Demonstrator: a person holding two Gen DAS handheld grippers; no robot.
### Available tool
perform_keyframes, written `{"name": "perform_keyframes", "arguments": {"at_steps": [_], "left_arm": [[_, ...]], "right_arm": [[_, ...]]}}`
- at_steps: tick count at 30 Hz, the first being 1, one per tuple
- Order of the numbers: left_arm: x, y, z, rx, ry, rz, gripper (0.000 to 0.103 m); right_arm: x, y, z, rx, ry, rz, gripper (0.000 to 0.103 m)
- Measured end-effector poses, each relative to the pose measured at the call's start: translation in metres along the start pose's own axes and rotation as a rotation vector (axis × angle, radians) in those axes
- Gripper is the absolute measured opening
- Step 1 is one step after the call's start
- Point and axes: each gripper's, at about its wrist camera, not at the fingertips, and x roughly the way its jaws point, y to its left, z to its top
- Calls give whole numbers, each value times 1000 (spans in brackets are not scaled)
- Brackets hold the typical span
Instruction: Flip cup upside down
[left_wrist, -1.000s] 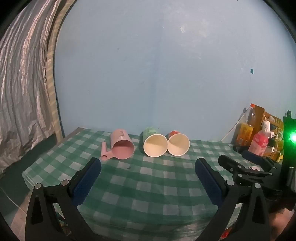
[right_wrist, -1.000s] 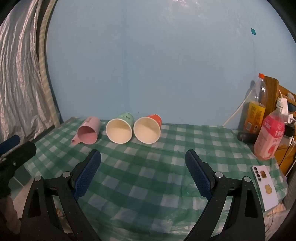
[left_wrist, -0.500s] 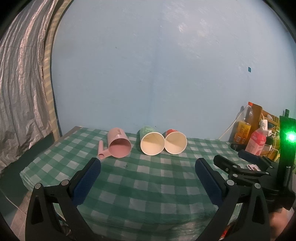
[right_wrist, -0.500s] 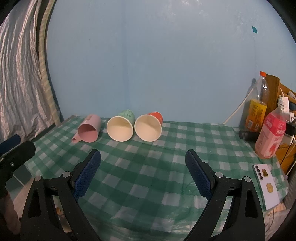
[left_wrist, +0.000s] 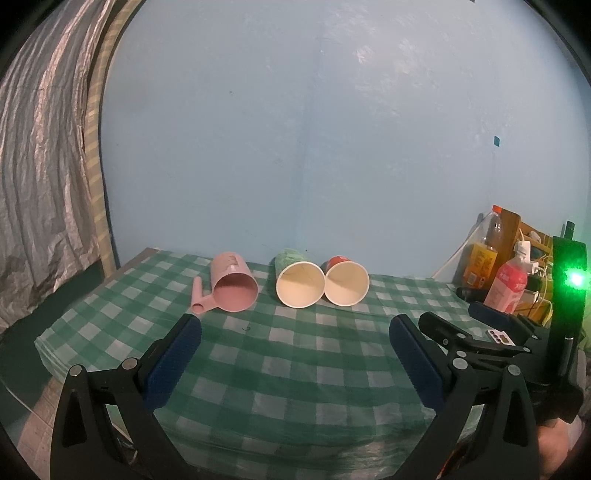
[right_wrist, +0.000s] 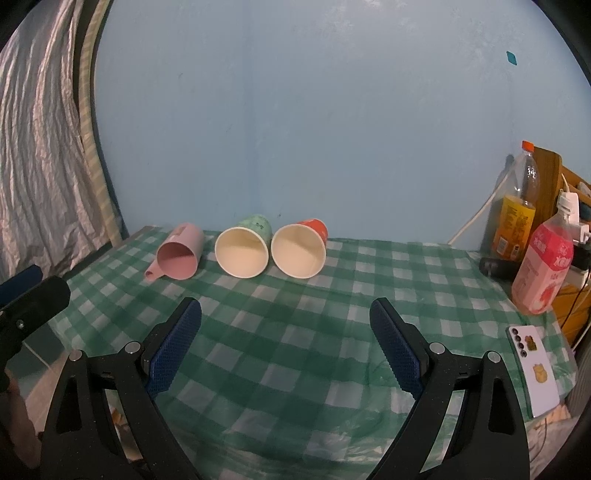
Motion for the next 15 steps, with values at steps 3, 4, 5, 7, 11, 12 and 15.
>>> {"name": "perform_keyframes", "arguments": {"at_steps": [3,4,5,7,11,12,15], "left_arm": [[1,0,0,-2,3,-4,103],[1,0,0,-3,5,-3,103],[1,0,0,-3,5,-3,103],[1,0,0,-5,8,-5,103],[1,-1,0,-6,8,-5,103],[1,-1,-1,-8,8,-6,103],[1,-1,-1,-17,7,-13,103]], "right_arm": [[0,0,0,4,2,-2,91],[1,0,1,3,2,-3,91],[1,-1,1,4,6,-3,91],[2,0,1,2,12,1,91],[5,0,1,-1,22,5,91],[5,1,1,-1,23,5,91],[5,1,1,-1,23,5,91]]}}
